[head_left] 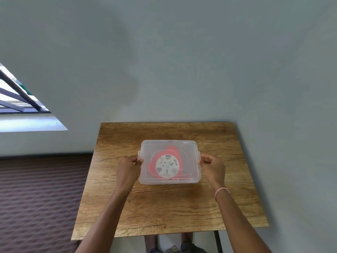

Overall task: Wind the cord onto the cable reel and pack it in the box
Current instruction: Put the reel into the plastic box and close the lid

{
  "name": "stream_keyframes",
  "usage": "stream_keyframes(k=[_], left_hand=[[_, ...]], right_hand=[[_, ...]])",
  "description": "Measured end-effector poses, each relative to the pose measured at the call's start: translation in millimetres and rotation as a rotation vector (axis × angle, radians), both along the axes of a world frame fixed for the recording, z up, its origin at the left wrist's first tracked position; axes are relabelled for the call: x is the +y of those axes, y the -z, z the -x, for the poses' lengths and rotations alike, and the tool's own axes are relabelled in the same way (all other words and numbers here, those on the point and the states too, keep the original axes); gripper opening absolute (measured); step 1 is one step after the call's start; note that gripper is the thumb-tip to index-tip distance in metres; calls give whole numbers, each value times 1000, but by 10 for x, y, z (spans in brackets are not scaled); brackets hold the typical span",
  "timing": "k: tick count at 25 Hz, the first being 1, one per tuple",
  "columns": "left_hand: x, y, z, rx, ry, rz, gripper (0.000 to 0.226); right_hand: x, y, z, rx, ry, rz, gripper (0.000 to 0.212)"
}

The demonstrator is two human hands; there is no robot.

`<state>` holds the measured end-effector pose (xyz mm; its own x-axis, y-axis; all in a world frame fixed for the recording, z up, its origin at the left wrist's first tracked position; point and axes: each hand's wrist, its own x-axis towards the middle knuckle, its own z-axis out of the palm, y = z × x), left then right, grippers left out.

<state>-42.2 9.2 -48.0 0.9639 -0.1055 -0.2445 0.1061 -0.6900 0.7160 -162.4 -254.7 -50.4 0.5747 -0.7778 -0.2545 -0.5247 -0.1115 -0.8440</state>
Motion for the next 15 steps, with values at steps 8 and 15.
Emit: stream_keyframes(k=[8, 15], left_hand=[[-19, 32, 14, -1, 30, -108, 23], [10, 98, 3, -5, 26, -96, 16]], right_hand=[[-5, 12, -24, 50, -8, 9, 28], [-8, 33, -21, 54, -11, 11, 24]])
